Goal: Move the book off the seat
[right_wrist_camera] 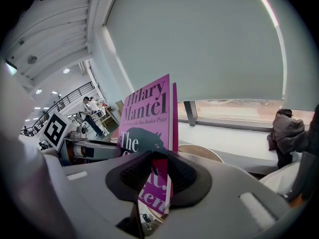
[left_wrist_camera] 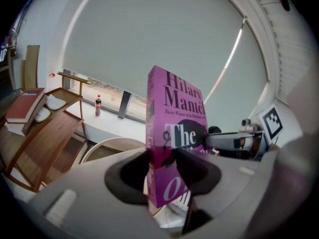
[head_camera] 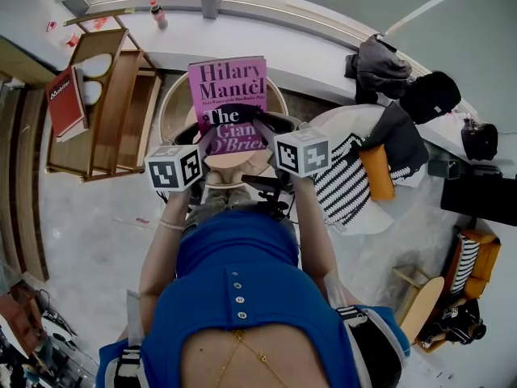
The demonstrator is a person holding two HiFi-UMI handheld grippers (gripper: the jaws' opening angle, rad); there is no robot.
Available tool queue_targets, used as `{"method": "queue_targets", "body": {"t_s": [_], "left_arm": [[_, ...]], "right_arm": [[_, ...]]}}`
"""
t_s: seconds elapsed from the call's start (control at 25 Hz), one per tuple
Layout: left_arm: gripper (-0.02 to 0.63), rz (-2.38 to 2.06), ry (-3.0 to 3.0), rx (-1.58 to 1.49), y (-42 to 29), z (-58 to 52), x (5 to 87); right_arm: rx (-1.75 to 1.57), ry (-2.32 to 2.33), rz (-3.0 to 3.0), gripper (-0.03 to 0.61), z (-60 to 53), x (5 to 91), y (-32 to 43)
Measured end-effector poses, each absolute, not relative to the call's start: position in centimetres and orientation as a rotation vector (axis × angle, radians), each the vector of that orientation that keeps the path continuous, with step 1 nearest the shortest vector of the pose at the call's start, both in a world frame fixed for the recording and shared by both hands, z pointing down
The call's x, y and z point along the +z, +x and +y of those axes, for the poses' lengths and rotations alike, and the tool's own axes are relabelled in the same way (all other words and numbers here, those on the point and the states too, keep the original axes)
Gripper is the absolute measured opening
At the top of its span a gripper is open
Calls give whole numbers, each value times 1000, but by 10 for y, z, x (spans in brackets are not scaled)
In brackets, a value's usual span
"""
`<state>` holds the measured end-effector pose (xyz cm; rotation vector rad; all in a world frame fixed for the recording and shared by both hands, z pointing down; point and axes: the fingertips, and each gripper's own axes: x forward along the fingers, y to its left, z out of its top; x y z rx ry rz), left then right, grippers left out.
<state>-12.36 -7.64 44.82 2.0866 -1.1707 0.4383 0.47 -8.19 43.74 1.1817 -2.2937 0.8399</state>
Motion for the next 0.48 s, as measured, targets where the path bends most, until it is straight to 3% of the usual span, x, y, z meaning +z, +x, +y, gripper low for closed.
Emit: {"method": "queue_targets", "body": {"t_s": [0.48], "left_arm": [[167,-1161,2061,446,-120,-77,457]], "right_arm": [[856,1165,-2281,100,-84,445,8]]}}
